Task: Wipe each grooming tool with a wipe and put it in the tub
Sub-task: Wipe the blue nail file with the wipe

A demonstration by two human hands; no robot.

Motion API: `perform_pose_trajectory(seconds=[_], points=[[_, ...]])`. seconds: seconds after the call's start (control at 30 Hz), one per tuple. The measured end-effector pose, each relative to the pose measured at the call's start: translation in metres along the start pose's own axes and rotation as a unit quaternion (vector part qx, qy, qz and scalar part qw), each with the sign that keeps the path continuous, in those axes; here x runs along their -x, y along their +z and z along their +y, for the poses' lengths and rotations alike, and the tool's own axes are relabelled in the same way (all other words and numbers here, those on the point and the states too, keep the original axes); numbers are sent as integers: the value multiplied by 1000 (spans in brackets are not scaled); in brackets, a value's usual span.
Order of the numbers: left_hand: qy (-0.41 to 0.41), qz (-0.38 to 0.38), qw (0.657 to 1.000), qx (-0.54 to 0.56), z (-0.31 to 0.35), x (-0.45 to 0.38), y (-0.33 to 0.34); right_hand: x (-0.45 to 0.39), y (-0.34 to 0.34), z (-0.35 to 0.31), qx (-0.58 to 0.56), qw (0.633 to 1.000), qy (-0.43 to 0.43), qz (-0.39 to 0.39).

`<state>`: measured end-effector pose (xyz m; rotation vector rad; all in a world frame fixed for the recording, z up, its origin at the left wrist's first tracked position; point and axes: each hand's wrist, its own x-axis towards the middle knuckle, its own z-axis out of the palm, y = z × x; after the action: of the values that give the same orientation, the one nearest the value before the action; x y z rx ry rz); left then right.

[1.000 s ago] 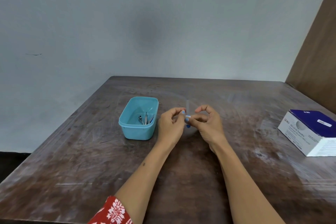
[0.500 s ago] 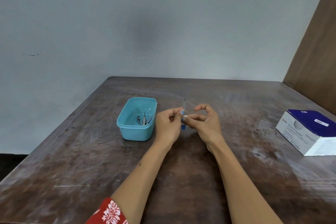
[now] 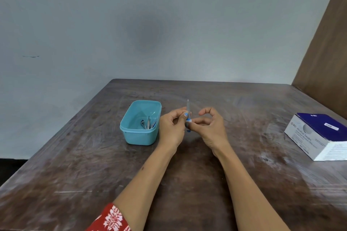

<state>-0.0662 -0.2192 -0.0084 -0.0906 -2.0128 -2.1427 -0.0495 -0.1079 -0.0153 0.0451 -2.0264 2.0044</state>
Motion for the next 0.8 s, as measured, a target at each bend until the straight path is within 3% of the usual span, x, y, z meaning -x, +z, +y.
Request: perform_pose_trajectory(seconds=[0.13,0.3,0.5,0.67,0.8], points=[[-1,10,1000,3,-1,-2,-1,-1,1,4,60,998,29,-18],[-21,-7,1000,15,-3,0,2,0,0,-2,3,1000,-5,14],[-14,8,1000,4,-2,-2,0,2,2,-2,54,998,28,-19],[-17,-1,1000,20,-4,0,2,-1,-1,-3,-27,999,12,21],[-10,15,1000,5,-4,-3,1,0,1,1,20,999,33,-17]])
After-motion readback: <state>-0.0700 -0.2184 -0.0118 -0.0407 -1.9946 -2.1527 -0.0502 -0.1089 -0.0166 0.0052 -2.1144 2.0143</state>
